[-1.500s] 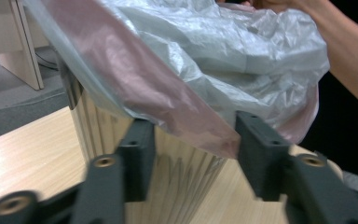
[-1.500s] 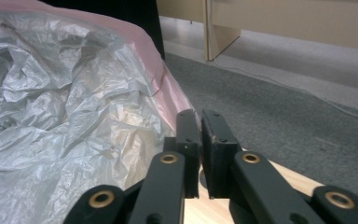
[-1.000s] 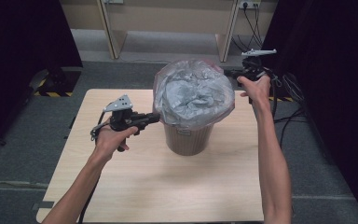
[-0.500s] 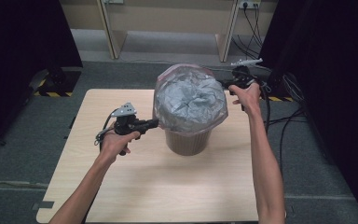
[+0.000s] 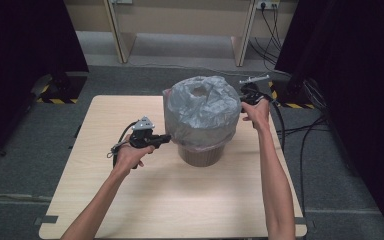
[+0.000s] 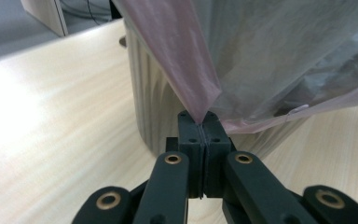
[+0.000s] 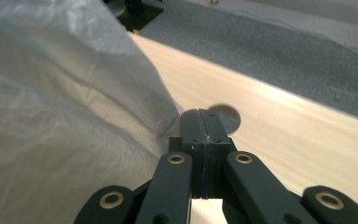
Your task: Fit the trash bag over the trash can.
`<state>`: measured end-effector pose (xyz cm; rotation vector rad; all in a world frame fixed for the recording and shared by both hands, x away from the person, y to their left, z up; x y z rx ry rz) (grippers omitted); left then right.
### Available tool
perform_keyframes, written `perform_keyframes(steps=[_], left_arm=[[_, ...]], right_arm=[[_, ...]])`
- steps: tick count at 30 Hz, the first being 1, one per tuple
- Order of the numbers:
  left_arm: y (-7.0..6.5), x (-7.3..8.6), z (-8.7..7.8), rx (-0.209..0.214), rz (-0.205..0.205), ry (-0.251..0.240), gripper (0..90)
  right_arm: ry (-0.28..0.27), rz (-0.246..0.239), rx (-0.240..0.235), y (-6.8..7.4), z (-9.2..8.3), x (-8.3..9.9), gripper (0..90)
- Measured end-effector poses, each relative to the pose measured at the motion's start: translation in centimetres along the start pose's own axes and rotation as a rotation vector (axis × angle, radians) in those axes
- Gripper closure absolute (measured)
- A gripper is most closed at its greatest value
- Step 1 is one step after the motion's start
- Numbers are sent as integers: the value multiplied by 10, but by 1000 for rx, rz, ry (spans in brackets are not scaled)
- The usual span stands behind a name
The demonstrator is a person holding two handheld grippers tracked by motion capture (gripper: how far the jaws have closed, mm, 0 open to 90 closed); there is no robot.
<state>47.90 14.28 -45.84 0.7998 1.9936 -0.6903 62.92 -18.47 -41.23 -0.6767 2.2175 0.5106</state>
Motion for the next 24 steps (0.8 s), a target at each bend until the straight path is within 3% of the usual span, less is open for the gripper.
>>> perform_keyframes(steps=[1,4,7,12,18,24], left_arm=[[2,3,2,-1,-13,1,888],[4,14,10,-20,2,42,888],[6,26,24,-25,-8,83,887],[8,37,43,-11,-49,95,885],[12,46,60,-58,-28,152,883],[29,49,72,-82,-98,148,881]], right_arm=[[3,8,-9,0,3,4,900],[34,12,-10,0,12,15,900],[85,-4,23,-2,23,27,900],[133,5,38,-4,39,47,900],[170,-8,68,-5,50,62,900],[162,-2,95,-11,57,73,900]])
Point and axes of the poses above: each handheld gripper's, and its own axes: z roughly forward along the jaws, x roughly out of its underside, y roughly to its left, the point moved 4 cm from there along z, roughly forward along the jaws
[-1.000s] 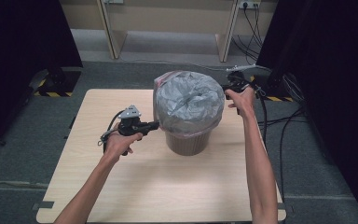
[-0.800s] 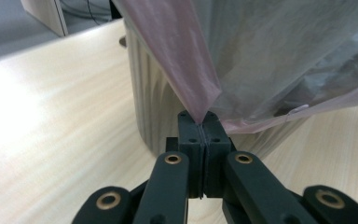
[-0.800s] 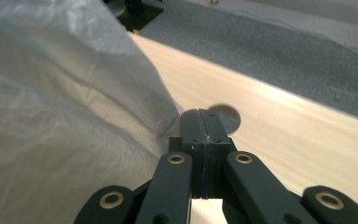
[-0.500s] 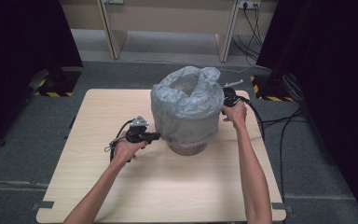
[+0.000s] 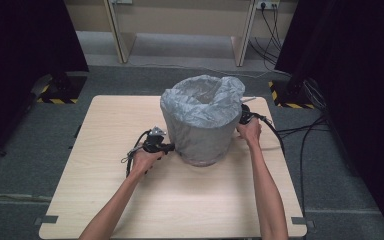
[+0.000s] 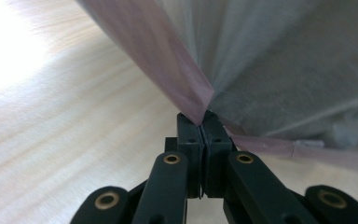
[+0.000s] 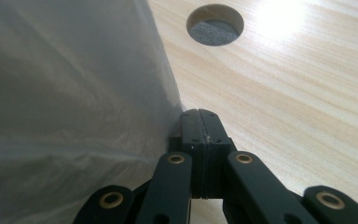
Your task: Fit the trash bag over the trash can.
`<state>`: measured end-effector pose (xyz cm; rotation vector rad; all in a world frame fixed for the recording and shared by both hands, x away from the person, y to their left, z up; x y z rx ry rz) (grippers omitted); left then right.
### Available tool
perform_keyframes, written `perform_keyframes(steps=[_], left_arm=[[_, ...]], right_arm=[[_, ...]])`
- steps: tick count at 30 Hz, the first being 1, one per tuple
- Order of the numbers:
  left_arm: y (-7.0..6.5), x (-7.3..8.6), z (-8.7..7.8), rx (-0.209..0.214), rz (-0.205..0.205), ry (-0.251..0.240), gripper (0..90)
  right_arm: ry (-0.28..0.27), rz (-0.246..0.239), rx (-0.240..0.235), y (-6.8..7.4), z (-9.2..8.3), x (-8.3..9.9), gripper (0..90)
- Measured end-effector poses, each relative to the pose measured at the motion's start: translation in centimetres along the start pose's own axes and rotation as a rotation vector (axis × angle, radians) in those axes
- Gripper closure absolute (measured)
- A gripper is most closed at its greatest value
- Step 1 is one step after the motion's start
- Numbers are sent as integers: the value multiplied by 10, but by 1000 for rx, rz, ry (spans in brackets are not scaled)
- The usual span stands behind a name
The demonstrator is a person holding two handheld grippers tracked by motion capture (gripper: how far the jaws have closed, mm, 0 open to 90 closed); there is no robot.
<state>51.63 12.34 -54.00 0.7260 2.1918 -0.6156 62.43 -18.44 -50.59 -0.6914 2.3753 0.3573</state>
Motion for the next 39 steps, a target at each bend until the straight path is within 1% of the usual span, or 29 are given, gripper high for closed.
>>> perform_keyframes(steps=[1,2,3,4,5,7,8,9,11,12,13,14,15,16,17,18,20,21,22,23,24,26,29,31,33,34,35,37,39], left_arm=[[2,-1,2,-9,-1,6,881],[4,-1,5,-14,-3,11,881],[4,-2,7,-12,-9,1,881],[5,-4,8,-18,-11,7,881],[4,-6,9,-36,9,16,880],[3,-6,9,-43,17,15,880],[3,-6,8,-44,33,27,878],[2,-6,8,-42,25,22,873],[3,-3,4,-31,13,21,838],[4,-2,2,-7,-11,12,782],[5,-1,0,25,-42,-2,782],[6,0,-3,40,-61,-15,752],[7,1,-7,43,-70,-23,677],[8,1,-12,44,-75,-35,677],[10,2,-17,53,-83,-54,659],[10,2,-23,57,-93,-75,632],[12,3,-34,61,-107,-102,566],[13,4,-40,63,-119,-116,544],[13,4,-46,64,-128,-132,497],[13,5,-52,64,-130,-144,497],[12,6,-57,65,-130,-150,450],[12,8,-65,66,-121,-157,433],[12,13,-74,72,-144,-176,394],[9,16,-79,86,-139,-183,363],[5,18,-85,92,-131,-194,339],[4,20,-88,95,-123,-192,336],[3,22,-91,94,-112,-185,335],[2,27,-95,72,-88,-162,333],[1,33,-96,41,-49,-127,335]], right_arm=[[-4,9,11,-2,3,2,899],[-4,9,11,-2,3,2,899],[-11,8,17,-4,6,5,898],[-11,8,17,-4,6,5,898],[-8,15,12,-4,11,8,896],[-9,17,9,-4,13,10,894],[-11,16,7,-5,14,11,892],[-13,24,6,-5,16,13,887],[-12,22,-3,-6,17,15,855],[-21,27,4,-8,14,15,816],[-21,27,4,-8,14,15,816],[-29,31,-2,-9,11,15,793],[-24,37,-15,-10,6,15,724],[-24,37,-15,-10,6,15,724],[-16,35,-10,-11,3,16,687],[-21,40,3,-13,-1,16,646],[-38,63,-1,-16,-8,17,586],[-43,71,-9,-18,-12,18,571],[-47,67,-11,-21,-19,20,555],[-47,67,-11,-21,-19,20,555],[-55,66,-11,-22,-26,21,531],[-63,72,-13,-22,-29,21,522],[-81,83,-13,-24,-38,21,495],[-98,85,-21,-23,-43,21,487],[-100,80,-24,-21,-47,21,479],[-104,70,-25,-21,-49,21,478],[-104,72,-28,-20,-52,21,477],[-118,68,-29,-19,-55,21,472],[-115,64,-25,-19,-57,20,458]])
Point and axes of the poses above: each handheld gripper's, and its own axes: z roughly forward along the jaws, x roughly out of its underside, y roughly to its left, the point moved 4 cm from there along z, roughly forward along the jaws
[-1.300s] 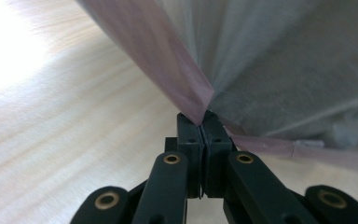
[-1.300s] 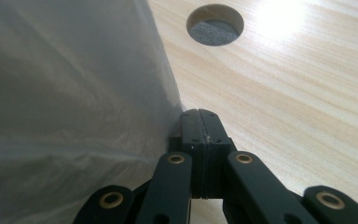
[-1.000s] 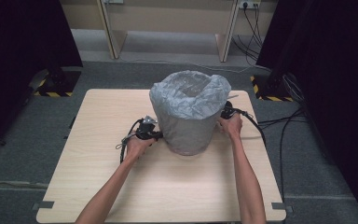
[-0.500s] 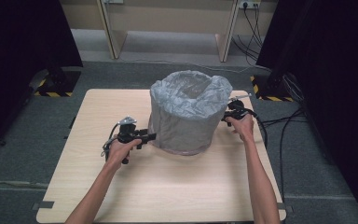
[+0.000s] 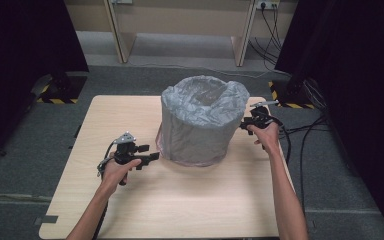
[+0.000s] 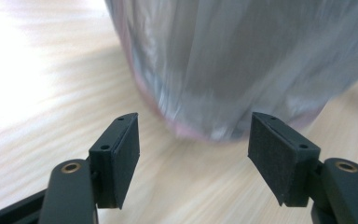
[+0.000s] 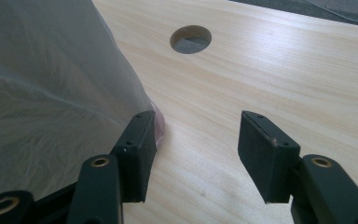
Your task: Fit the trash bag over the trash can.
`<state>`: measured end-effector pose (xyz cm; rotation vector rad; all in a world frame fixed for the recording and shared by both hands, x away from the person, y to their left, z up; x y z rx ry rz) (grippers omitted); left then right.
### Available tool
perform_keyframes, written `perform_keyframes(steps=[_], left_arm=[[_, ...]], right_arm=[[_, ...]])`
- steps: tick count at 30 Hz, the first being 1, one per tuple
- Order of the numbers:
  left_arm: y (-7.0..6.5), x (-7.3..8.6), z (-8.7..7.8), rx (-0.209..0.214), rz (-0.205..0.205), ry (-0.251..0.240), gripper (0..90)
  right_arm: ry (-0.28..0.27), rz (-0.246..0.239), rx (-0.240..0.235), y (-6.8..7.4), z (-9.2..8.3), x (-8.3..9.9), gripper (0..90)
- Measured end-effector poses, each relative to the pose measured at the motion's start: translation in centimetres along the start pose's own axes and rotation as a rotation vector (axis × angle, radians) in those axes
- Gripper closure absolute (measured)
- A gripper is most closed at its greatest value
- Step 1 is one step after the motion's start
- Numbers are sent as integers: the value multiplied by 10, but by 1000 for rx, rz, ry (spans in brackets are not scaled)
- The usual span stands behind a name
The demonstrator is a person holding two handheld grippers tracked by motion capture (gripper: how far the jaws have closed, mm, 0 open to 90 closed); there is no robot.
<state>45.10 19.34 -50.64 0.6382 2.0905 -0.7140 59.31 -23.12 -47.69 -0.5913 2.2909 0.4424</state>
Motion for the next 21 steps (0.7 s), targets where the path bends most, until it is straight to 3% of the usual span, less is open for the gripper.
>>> perform_keyframes(steps=[3,11,15,18,21], left_arm=[[3,9,0,-35,46,56,333],[20,42,-6,-140,99,186,241],[24,47,-14,-162,107,181,207],[22,54,-17,-180,175,172,199],[22,58,-22,-177,175,168,162]], right_arm=[[-2,11,-1,1,-2,0,442],[-14,20,13,1,-11,-4,337],[-34,34,23,1,-19,-9,315],[-32,31,31,1,-24,-12,308],[-35,29,31,4,-29,-15,302]])
Point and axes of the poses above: each handheld gripper's, and its own axes: z roughly forward along the jaws, x roughly out of its underside, y roughly to its left, the point moved 4 cm from there along z, roughly forward along the jaws
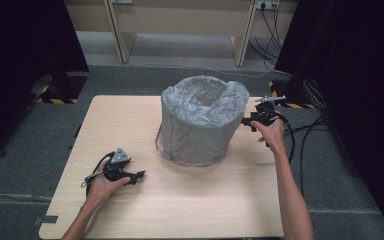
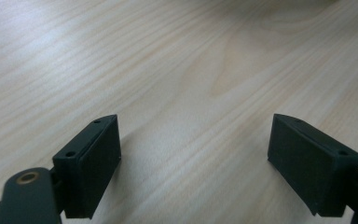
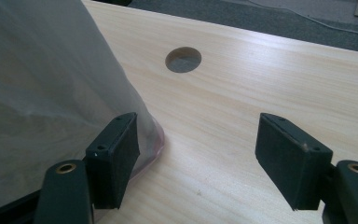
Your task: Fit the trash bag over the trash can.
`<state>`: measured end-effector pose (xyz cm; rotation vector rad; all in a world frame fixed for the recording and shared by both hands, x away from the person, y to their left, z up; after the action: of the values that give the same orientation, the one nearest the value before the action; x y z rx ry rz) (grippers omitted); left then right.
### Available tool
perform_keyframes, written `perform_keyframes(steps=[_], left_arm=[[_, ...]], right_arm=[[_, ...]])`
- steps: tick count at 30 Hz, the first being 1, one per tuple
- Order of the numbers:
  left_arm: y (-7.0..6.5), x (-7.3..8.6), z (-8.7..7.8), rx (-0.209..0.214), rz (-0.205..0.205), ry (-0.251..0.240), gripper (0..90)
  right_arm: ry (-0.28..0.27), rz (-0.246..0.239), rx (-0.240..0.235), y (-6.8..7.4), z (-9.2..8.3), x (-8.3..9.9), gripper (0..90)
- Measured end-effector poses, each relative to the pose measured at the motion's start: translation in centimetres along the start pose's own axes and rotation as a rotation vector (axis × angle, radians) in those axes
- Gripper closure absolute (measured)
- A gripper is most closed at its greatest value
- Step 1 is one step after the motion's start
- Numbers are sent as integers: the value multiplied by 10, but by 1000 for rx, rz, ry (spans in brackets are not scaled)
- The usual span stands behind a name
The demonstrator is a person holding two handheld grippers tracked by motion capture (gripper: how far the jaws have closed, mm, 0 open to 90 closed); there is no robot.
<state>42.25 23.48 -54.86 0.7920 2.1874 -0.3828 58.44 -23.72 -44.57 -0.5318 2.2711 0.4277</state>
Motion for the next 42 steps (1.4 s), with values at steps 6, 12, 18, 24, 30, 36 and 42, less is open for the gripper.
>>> perform_keyframes(steps=[6,12,18,24,30,36,42], left_arm=[[1,2,-2,-10,-7,0,163],[1,2,-2,-11,-7,-1,163],[1,2,-2,-11,-8,-1,163],[1,2,-2,-11,-8,-1,163],[1,2,-2,-11,-9,-1,162],[1,2,-2,-11,-7,0,163],[1,2,-2,-11,-8,-1,163]], right_arm=[[-12,-11,9,5,-14,-10,290],[-28,-31,15,10,-27,-22,283],[-45,-41,9,20,-36,-32,281],[-50,-40,35,22,-44,-50,277],[-80,-21,57,23,-56,-73,272],[-120,-16,78,27,-71,-91,272],[-140,-16,89,30,-80,-100,264]])
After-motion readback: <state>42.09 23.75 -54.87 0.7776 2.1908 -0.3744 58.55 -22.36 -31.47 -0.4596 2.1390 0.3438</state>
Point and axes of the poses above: each handheld gripper's, and its own axes: z roughly forward along the jaws, x roughly out of its underside, y roughly to its left, the point moved 4 cm from there along z, roughly forward along the jaws
